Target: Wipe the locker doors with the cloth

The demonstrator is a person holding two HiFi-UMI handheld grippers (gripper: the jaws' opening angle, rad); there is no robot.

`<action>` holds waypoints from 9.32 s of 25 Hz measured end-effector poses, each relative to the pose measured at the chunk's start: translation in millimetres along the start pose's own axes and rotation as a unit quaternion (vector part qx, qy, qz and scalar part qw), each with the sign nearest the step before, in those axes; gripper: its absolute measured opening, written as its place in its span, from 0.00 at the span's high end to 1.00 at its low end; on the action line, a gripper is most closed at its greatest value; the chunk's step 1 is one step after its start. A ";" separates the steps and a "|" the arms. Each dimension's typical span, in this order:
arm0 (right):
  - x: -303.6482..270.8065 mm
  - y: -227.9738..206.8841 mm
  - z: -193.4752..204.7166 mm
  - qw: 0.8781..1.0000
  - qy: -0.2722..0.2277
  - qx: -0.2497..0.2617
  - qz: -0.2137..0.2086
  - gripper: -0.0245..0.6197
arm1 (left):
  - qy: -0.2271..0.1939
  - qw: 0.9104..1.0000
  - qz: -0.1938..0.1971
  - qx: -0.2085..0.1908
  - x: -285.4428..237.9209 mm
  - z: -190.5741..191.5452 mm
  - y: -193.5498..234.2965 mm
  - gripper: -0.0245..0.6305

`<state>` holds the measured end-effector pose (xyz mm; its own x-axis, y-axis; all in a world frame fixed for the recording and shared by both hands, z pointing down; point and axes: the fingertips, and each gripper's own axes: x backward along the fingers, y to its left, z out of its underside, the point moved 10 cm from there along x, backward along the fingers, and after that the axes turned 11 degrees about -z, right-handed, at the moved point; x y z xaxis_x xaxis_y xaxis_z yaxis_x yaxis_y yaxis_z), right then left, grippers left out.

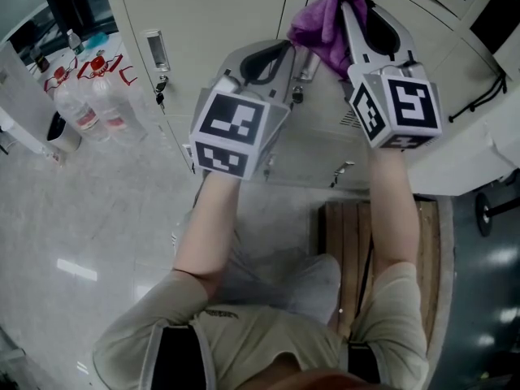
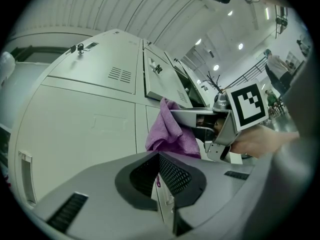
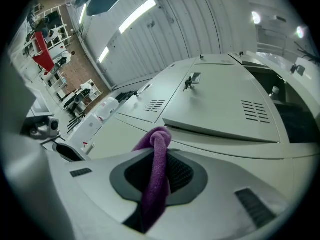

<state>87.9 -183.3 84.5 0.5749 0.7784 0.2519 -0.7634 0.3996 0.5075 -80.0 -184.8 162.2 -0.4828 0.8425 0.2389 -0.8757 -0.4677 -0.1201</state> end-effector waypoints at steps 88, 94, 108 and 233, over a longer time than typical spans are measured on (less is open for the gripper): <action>6.9 36.6 67.4 0.998 0.022 -0.049 -0.028 0.88 | 0.074 0.996 -0.005 -0.047 -6.6 36.6 -21.1 0.96; 6.7 33.9 78.7 0.998 0.026 -0.057 -0.024 0.88 | 0.075 0.996 -0.003 -0.047 -13.2 41.9 -28.2 0.96; 43.0 1.8 92.6 0.997 0.043 -0.061 0.024 0.88 | 0.062 0.997 0.033 -0.037 -28.9 49.1 -62.5 0.96; 190.2 21.4 99.5 0.987 0.007 -0.141 0.072 0.88 | -0.017 0.996 0.064 -0.058 3.7 62.5 -130.5 0.96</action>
<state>210.2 -74.9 225.3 0.4511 0.8429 0.2933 -0.8901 0.4012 0.2161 33.2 -137.3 239.1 -0.5913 0.7679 0.2464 -0.8035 -0.5350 -0.2610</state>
